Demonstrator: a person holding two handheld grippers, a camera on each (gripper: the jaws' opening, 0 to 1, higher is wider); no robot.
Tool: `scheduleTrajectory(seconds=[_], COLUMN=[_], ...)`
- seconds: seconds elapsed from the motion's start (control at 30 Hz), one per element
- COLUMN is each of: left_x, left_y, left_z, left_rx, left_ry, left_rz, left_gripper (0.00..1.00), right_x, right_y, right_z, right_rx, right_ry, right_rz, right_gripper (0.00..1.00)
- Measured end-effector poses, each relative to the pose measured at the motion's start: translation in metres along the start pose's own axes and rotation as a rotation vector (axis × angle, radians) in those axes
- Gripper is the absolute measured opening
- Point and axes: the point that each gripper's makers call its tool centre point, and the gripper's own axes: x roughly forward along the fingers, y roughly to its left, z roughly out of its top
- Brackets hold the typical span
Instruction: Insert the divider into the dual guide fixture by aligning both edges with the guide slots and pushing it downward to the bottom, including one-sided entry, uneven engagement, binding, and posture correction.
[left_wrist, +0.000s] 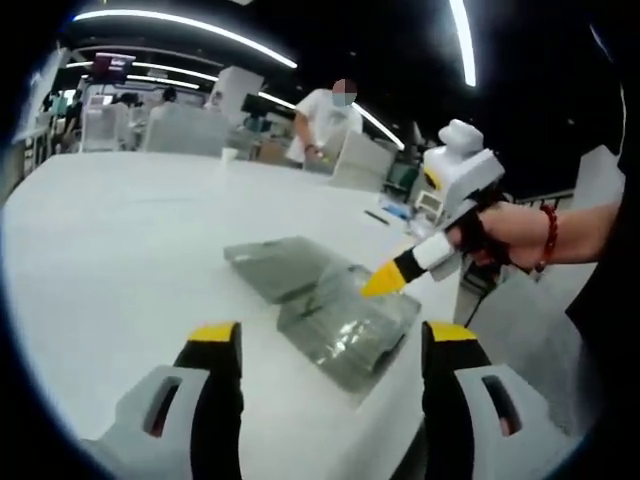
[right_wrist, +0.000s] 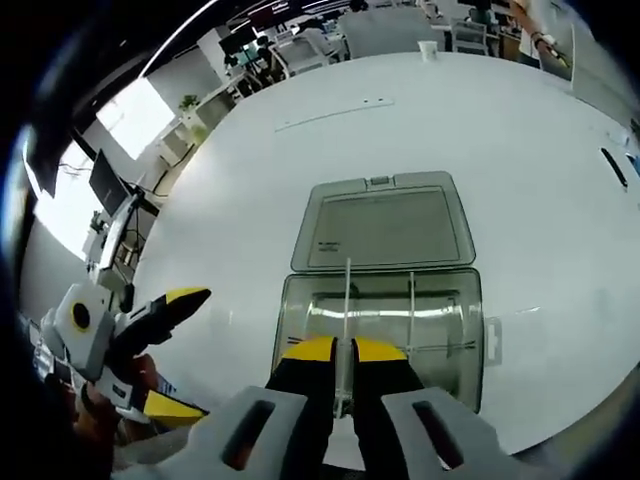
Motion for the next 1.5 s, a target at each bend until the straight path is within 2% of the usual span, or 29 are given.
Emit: scheduleTrajectory(seconds=[0.87, 1.27, 1.5], left_x=[-0.0003, 0.001, 0.0014], left_y=[0.002, 0.0003, -0.0009], left_z=[0.0021, 0.0028, 0.0024], left_rx=[-0.003, -0.006, -0.003], left_ry=[-0.007, -0.006, -0.002], left_rz=[0.001, -0.005, -0.008], left_gripper=[0.71, 0.71, 0.71], right_x=[0.0056, 0.0043, 0.0057], right_y=[0.0024, 0.0032, 0.0054], right_z=[0.0, 0.002, 0.0015], right_rx=[-0.069, -0.016, -0.018], right_ry=[0.012, 0.01, 0.008], right_rz=[-0.008, 0.012, 0.019], right_gripper=[0.0, 0.0, 0.0])
